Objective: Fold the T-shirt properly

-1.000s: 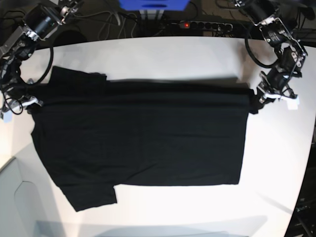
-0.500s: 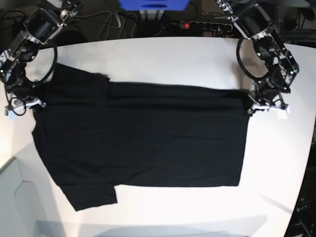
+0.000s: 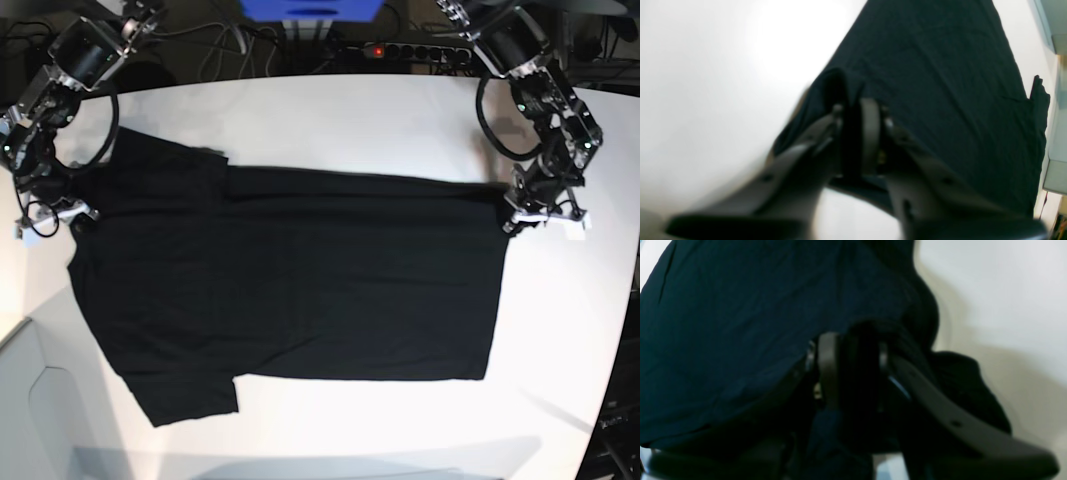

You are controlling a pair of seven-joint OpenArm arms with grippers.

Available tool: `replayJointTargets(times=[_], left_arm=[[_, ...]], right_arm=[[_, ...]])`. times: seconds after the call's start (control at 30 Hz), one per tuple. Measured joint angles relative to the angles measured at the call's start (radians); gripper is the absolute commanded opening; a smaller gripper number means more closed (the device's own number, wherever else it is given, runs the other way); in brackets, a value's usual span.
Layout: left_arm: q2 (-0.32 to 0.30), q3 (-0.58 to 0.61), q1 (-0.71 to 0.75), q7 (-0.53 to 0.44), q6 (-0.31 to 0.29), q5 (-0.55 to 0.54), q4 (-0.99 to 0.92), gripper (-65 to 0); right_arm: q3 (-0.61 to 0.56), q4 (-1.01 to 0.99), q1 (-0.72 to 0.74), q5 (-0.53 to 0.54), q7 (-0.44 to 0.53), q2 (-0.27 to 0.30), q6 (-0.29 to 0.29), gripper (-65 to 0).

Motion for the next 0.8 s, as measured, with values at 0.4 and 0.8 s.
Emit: replayJointTargets(times=[0.4,0.8], left_arm=[[0.003,-0.001,0.019,0.0,-0.001,-0.011,0.0,-34.8],[0.002,0.0,0.045,-0.008,-0.002,-0.011,0.004,-34.8]], right_arm=[[0.006,0.004,0.0,0.0,-0.002,0.004,0.0,-46.8],[0.049,0.042,0.001,0.0,-0.002,0.015,0.0,-46.7]])
